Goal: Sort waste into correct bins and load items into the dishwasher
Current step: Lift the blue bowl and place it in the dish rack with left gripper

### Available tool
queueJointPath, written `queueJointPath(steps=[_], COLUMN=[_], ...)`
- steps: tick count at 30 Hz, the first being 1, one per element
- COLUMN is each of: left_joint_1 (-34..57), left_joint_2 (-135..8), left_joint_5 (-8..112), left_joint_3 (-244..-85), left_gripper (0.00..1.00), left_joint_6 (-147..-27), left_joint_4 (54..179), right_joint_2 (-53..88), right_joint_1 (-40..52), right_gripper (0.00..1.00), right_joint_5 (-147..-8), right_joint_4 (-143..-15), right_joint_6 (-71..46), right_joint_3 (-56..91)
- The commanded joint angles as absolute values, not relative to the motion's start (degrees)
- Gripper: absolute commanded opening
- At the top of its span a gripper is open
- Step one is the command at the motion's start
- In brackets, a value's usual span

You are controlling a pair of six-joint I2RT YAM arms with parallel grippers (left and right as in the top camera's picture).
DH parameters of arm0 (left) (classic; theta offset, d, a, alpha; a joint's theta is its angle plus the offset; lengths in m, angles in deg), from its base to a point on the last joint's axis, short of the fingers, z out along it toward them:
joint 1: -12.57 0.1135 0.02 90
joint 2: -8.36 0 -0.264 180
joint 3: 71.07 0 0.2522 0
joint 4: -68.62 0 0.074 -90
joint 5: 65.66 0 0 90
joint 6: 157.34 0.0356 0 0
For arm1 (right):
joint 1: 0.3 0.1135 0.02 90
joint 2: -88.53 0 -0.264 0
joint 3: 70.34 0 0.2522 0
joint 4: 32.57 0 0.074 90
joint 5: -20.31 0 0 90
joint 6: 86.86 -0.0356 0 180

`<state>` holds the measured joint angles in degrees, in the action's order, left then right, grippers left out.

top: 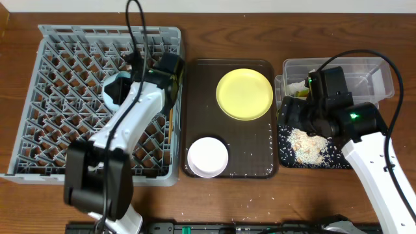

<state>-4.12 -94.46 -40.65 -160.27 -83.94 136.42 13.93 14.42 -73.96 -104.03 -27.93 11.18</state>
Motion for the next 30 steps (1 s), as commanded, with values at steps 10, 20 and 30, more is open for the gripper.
queueJointPath(steps=[10,20,30], left_joint_1=[-5.9,-5.2,-5.4], left_joint_2=[-97.6,-97.6,-97.6], left_joint_5=[-48.1,-43.4,-50.6], left_joint_3=[-159.9,-159.9,-159.6], left_gripper=[0.08,0.07,0.07], left_joint_6=[-87.7,-89.1,-89.1], left_joint_4=[140.4,141.3,142.5], right_joint_2=[13.8,13.8,13.8], right_joint_1=[14.2,14.2,14.2], right_gripper=[0.85,0.86,0.86], right_joint_5=[-73.6,-73.6,-73.6], right_joint_4=[-103.4,-102.6,-102.7], right_joint_6=[-28.5,-28.5,-28.5], right_joint_3=[11.5,11.5,11.5])
